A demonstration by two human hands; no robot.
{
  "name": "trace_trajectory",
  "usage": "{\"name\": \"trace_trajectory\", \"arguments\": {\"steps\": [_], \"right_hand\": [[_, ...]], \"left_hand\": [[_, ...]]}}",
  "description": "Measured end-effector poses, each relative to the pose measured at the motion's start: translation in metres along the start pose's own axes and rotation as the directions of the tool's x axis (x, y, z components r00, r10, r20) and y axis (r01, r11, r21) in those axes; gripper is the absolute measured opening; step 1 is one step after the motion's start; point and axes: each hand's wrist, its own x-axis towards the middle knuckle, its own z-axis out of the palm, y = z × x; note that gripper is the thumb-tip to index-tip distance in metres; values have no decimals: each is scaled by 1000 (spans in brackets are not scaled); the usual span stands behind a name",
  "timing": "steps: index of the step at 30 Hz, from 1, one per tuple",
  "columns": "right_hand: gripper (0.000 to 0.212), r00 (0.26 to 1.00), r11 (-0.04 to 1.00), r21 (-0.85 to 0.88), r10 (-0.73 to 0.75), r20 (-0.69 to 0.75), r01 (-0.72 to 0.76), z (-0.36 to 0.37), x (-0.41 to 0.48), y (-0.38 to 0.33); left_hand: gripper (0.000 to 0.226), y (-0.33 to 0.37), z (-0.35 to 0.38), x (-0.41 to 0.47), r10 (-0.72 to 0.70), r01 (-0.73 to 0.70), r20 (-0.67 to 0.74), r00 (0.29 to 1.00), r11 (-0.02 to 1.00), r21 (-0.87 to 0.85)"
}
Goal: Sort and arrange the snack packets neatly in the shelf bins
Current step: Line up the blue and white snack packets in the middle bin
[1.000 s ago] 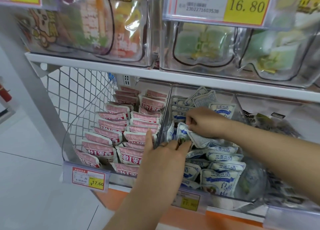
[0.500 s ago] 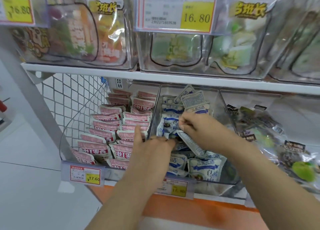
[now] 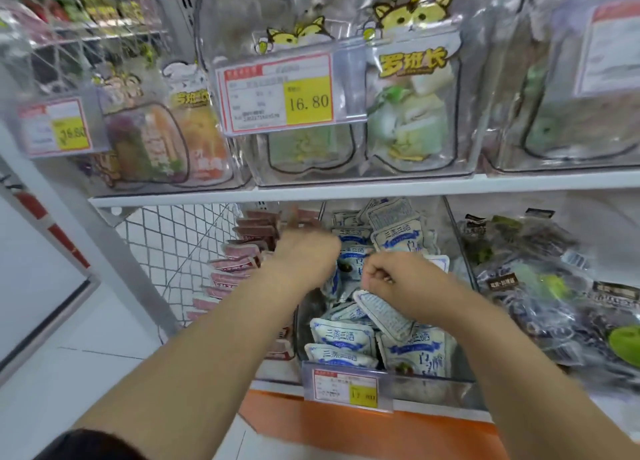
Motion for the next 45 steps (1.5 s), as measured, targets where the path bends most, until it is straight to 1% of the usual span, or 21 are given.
{"name": "trace_trajectory", "arguments": {"steps": [3, 5, 8, 11, 14, 16, 18, 20, 22, 24, 25, 27, 29, 32, 33, 35, 37, 39, 40, 42, 45], "right_hand": [[14, 1000, 1000, -9, 7, -6, -7, 0, -3, 1], [16, 1000, 1000, -31, 2, 2, -2, 0, -5, 1], [17, 1000, 1000, 8, 15, 21, -16, -2, -9, 4], [15, 999, 997, 76, 21, 48, -25, -3, -11, 9], [10, 998, 989, 150, 9, 59, -18, -1, -10, 10], [8, 997, 983, 185, -3, 81, -13, 2, -10, 9], [17, 996, 979, 205, -1, 94, -18, 0, -12, 6], [29, 996, 985, 175, 2, 85, -17, -8, -15, 5], [34, 994, 992, 122, 21, 104, -34, -19, -19, 3], [34, 990, 995, 83, 46, 131, -57, -29, -24, 2], [34, 989, 997, 58, 51, 142, -60, -33, -27, 2], [37, 982, 998, -41, 60, 181, -54, -42, -34, 0], [46, 965, 991, -121, 85, 247, -57, -48, -42, -2], [67, 939, 972, -229, 129, 318, -56, -45, -51, -3], [68, 949, 960, -277, 119, 291, -35, -40, -51, -3], [52, 983, 941, -338, 48, 177, 15, -28, -49, -1], [32, 998, 960, -277, -15, 63, 33, -24, -48, 1], [19, 1000, 998, -66, -11, -7, 10, -26, -51, 2], [18, 999, 999, 49, 3, -52, 0, -28, -53, 3], [22, 986, 976, 219, 21, -163, 15, -32, -54, 6], [32, 968, 899, 436, 64, -243, 50, -34, -53, 10]], "left_hand": [[37, 13, 2, 5, 26, -30, 28, 999, 992, 125], [42, 19, 4, 6, 35, -37, 15, 999, 990, 138], [46, 23, 5, 4, 40, -39, -8, 999, 999, 22], [44, 19, 3, 5, 44, -56, -98, 994, 990, -129], [32, 10, -1, 10, 73, -109, -130, 989, 949, -295], [24, 7, 0, 12, 102, -137, -123, 987, 937, -320], [27, 7, 4, 11, 138, -155, -80, 987, 951, -269], [32, 4, 10, 10, 128, -140, -61, 990, 953, -270], [30, -1, 7, 5, 67, -106, -123, 990, 936, -336], [28, -3, 0, -7, 13, -87, -161, 987, 881, -465], [28, -1, -5, -15, 10, -93, -150, 989, 829, -552], [37, 6, -16, -38, 85, -109, -69, 994, 707, -699], [51, 10, -19, -59, 208, -116, 23, 978, 632, -766], [59, 15, -15, -76, 310, -180, 50, 949, 667, -723], [58, 19, -12, -77, 307, -198, 30, 951, 682, -704], [52, 28, -9, -78, 256, -221, -54, 965, 691, -689], [41, 33, -2, -74, 168, -233, -162, 972, 661, -713], [25, 33, -2, -71, 60, -237, -257, 964, 625, -744], [18, 33, -4, -70, -10, -218, -280, 960, 603, -768], [16, 32, -11, -71, -170, -137, -262, 950, 527, -839], [25, 29, -14, -73, -329, -6, -118, 937, 323, -946]]}}
